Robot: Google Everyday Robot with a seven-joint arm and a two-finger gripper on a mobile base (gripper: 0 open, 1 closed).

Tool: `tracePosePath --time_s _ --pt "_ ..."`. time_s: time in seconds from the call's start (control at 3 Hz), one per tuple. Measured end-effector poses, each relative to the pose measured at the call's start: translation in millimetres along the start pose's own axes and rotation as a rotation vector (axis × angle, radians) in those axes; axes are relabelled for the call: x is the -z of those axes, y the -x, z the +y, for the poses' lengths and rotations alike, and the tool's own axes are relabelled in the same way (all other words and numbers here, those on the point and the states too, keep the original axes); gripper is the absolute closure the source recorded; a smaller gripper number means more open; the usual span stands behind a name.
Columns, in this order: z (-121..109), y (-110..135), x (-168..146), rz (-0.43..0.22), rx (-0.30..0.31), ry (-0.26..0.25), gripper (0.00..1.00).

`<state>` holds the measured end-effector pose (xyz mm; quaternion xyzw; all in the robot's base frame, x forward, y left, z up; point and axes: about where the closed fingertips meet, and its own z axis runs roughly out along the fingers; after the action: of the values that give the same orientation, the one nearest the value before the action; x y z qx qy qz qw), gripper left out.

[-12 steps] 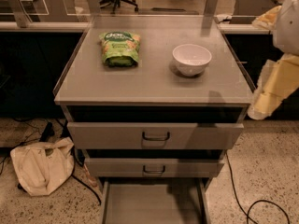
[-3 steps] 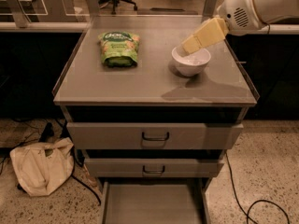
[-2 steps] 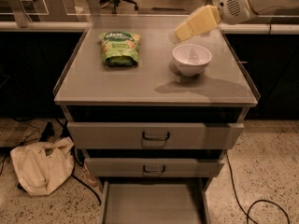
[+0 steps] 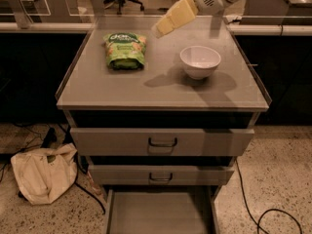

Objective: Place green rice chip bag into bottom drawer

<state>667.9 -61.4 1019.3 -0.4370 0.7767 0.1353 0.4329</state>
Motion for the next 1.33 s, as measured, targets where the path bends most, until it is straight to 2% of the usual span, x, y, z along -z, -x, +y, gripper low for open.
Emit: tracePosePath --time_s 0.33,0.67,1.0,1.33 --pt "4.1 9.6 -36.3 0.061 0.03 0.035 0.0" --pt "4.1 9.6 -36.3 0.061 0.03 0.035 0.0" --pt "-2.0 5.2 -45.0 0.073 0.003 0.009 0.0" --pt "-12.0 1.6 -66.3 0.099 -0.012 -0.001 0.0"
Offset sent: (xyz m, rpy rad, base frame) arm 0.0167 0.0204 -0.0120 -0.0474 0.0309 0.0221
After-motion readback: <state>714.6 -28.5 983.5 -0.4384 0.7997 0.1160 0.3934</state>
